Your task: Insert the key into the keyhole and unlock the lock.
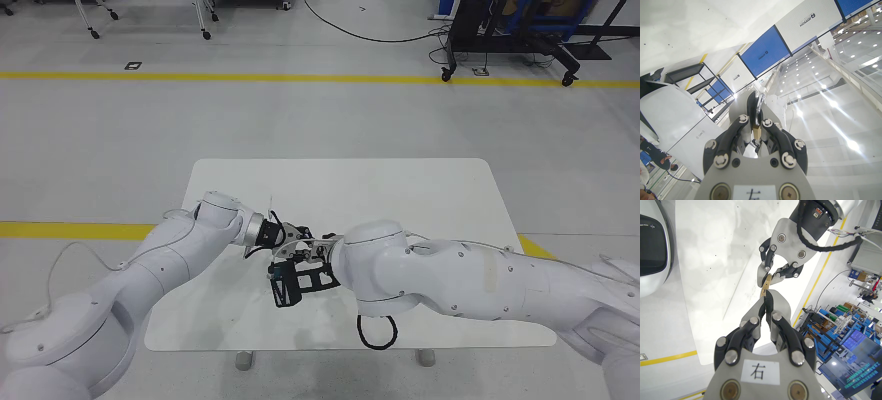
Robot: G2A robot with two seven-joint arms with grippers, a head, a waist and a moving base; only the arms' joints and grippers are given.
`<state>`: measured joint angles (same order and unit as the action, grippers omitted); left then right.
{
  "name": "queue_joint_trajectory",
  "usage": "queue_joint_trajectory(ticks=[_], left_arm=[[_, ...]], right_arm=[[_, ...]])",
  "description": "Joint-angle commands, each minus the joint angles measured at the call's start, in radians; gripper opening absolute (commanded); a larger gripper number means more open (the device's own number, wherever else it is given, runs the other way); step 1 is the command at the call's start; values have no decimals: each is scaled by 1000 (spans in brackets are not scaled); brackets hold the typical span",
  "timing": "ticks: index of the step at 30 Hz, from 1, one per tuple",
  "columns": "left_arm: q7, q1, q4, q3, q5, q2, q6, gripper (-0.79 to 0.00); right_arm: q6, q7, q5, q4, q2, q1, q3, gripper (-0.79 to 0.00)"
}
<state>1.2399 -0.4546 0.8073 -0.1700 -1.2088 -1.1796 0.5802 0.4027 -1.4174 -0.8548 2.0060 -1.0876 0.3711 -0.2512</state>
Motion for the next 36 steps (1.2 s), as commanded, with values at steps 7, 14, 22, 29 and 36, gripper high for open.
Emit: queue_joint_trajectory(ticks=[7, 14, 22, 29, 36], left_arm=[[1, -1, -1, 0, -4, 0, -1, -785], [-1, -1, -2, 0, -7, 0, 1, -785], [-2, -2, -1, 0, -9, 1, 2, -785], [-6, -3, 3, 0, -11, 0, 6, -785], [-9, -4, 5, 0, -18, 0, 9, -785]], right_arm=[[-3, -3, 2, 2, 2, -2, 6, -785], [-8, -8, 3, 0, 1, -8, 12, -785], [-12, -12, 0, -2, -3, -10, 20, -785], [-16, -16, -11, -10, -12, -12, 32, -785], [-17, -17, -14, -13, -22, -16, 37, -785]])
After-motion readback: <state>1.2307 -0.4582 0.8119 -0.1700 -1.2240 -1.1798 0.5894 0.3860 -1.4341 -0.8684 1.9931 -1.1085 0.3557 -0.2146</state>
